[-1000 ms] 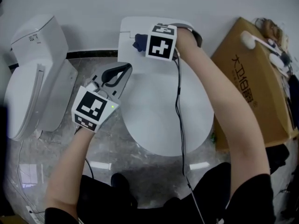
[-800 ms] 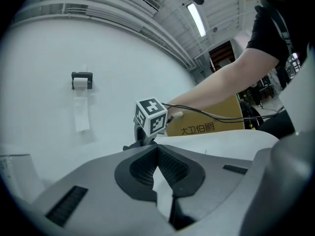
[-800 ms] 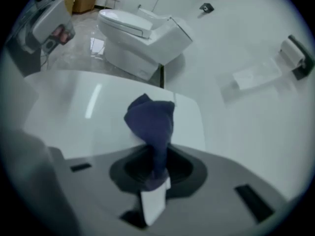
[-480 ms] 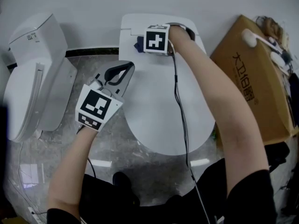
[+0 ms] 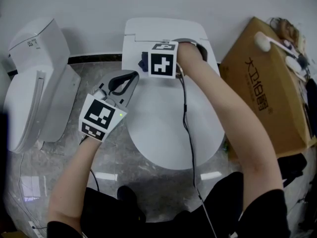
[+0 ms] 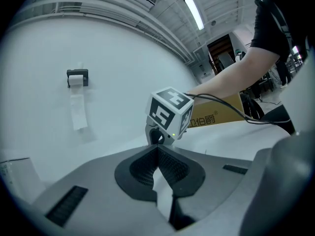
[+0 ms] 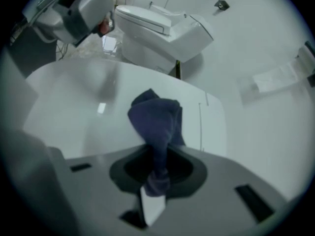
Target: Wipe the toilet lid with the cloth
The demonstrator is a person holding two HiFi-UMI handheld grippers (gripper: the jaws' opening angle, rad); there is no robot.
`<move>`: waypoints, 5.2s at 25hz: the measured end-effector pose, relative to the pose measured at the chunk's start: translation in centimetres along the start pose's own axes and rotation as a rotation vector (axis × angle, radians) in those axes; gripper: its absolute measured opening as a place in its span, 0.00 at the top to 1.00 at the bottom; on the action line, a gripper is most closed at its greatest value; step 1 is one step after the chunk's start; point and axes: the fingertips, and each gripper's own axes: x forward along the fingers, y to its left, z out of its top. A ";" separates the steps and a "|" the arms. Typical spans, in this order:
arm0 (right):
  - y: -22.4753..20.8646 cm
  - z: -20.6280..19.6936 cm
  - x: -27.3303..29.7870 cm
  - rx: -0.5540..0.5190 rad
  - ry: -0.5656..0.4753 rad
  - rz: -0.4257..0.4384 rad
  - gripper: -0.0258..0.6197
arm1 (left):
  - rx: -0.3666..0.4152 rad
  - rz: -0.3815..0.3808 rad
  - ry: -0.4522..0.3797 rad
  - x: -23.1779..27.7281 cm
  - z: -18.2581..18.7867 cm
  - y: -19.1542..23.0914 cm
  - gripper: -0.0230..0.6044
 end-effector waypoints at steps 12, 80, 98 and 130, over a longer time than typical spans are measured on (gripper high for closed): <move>8.5 -0.2 -4.5 -0.041 0.029 0.020 0.84 | -0.006 0.000 0.019 0.8 -0.5 0.0 0.94; -1.2 7.5 0.5 -0.083 -0.045 -0.055 0.84 | -0.016 0.096 0.040 -3.2 -1.9 4.2 0.94; 10.7 6.8 -5.9 -0.167 -0.048 -0.031 0.84 | -0.016 0.105 0.049 -2.7 -2.0 4.2 0.94; 18.3 5.6 -14.2 0.236 -0.593 0.043 0.84 | -0.017 0.021 0.054 -0.2 -2.4 0.5 0.94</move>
